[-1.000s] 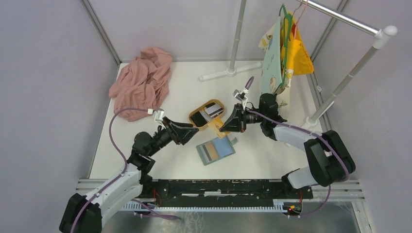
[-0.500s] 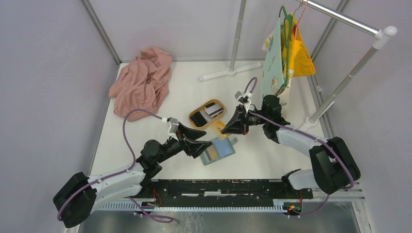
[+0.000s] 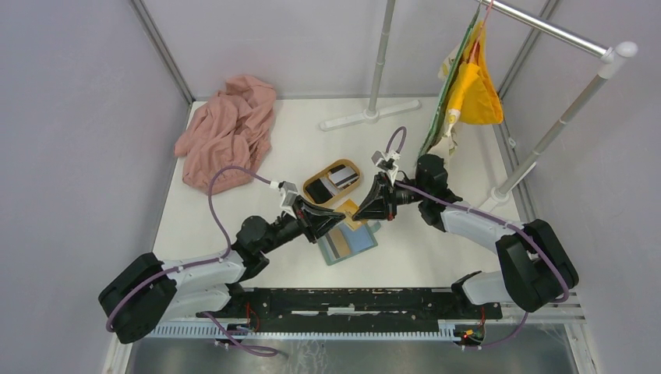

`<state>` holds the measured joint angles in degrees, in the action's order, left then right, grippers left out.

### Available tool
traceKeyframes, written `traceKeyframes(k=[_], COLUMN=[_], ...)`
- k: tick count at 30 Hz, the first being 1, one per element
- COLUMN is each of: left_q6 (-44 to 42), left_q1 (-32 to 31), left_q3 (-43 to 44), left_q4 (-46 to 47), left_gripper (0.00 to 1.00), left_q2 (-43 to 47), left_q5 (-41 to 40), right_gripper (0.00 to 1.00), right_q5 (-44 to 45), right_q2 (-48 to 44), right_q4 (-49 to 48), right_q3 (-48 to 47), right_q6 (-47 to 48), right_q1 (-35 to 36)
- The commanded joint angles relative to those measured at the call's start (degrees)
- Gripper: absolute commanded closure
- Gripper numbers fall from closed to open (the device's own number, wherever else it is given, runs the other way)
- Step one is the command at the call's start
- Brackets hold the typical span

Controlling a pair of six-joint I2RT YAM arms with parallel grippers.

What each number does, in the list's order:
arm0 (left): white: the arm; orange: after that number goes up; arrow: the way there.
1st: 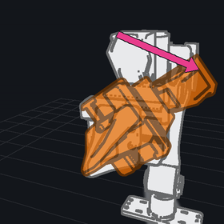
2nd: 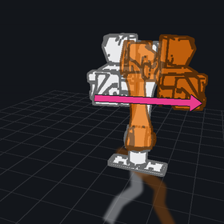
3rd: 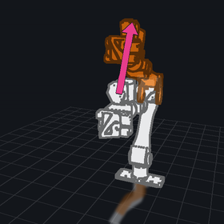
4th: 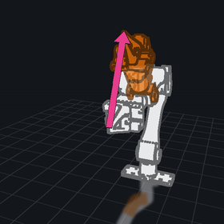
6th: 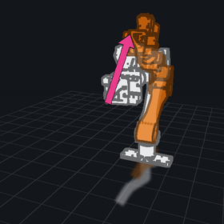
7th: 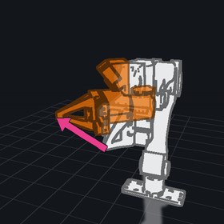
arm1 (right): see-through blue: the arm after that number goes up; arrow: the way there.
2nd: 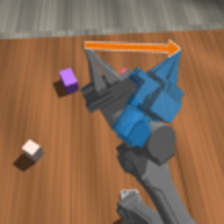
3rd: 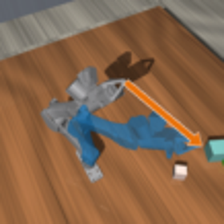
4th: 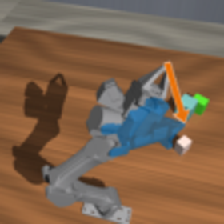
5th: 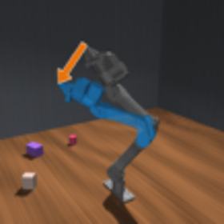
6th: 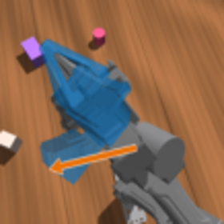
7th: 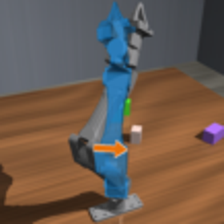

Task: Put the credit cards into the card holder
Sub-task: Pick up the credit card from the storage box.

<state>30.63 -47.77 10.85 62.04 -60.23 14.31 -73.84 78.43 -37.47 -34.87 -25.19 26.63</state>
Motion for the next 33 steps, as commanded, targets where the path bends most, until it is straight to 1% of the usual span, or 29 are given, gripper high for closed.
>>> traceKeyframes(k=[1, 2, 4, 6, 7, 8, 9, 10, 11, 12, 15, 16, 19, 24, 29, 33], left_q6=[-2.1, -2.2, -2.94, -5.29, -7.13, -9.07, -11.5, -13.81, -15.84, -18.23, -23.33, -24.18, -24.57, -25.9, -25.89, -25.49], left_q1=[-0.21, -0.18, -0.21, -0.22, -0.15, -0.13, -0.1, -0.14, -0.19, -0.18, -0.16, -0.19, -0.2, -0.15, -0.21, -0.18], left_q3=[3.36, 3.71, 4.54, 5.63, 6.38, 7.36, 8.41, 9.55, 11.17, 12.55, 17.5, 18.51, 19.75, 21.22, 21.66, 21.61], left_q4=[4.11, 3.39, 1.46, -3.32, -7.41, -11.83, -17.18, -22.39, -26.89, -31.53, -43.98, -45.57, -46.01, -47.44, -47.11, -46.56], left_gripper=[0.9, 0.97, 0.98, 0.98, 0.98, 0.98, 0.98, 0.98, 0.98, 0.98, 0.98, 0.98, 0.98, 0.98, 0.98, 0.98], left_q2=[-1.98, -2.33, -2.33, -1.02, -0.07, 1.09, 2.29, 3.39, 4.16, 4.48, 3.35, 2.72, 0.36, -1.25, -1.63, -1.91], left_q5=[3.39, 3.86, 5.27, 6.46, 6.98, 7.37, 7.63, 7.99, 8.72, 10.01, 12.9, 13.66, 15.38, 14.62, 14.67, 14.79], right_gripper=[0.97, 0.97, 0.91, 0.8, 0.72, 0.67, 0.59, 0.52, 0.48, 0.46, 0.46, 0.47, 0.49, 0.53, 0.62, 0.71], right_q5=[-1.3, -1.31, -1.6, -2.32, -2.79, -3.25, -2.92, -2.2, -1.67, -0.89, 0.28, 0.2, -0.77, -0.51, -0.51, -0.85], right_q2=[-0.37, -0.35, -0.44, -0.61, -0.64, -0.73, -0.82, -0.87, -0.9, -1.12, -1.26, -1.1, -1.35, -2.53, -2.06, -1.87], right_q4=[-2.53, -2.23, -0.12, 5.82, 11.84, 18.59, 29.05, 37.12, 43.62, 45.71, 45.97, 46.57, 47.47, 48.81, 48.39, 45.76], right_q3=[-0.55, -0.6, -0.92, -2.22, -3.7, -5.37, -7.69, -9.44, -10.76, -10.91, -10.87, -11.12, -11.35, -11.45, -11.31, -10.6], right_q6=[1.29, 1.64, 3.87, 9.76, 16.03, 24.77, 33.38, 43.16, 50.3, 53.01, 53.91, 54.12, 54.81, 56.18, 55.43, 52.72], right_q1=[0.67, 0.65, 0.74, 0.79, 0.77, 0.78, 0.79, 0.74, 0.77, 0.74, 0.7, 0.67, 0.65, 0.33, 0.29, 0.32])
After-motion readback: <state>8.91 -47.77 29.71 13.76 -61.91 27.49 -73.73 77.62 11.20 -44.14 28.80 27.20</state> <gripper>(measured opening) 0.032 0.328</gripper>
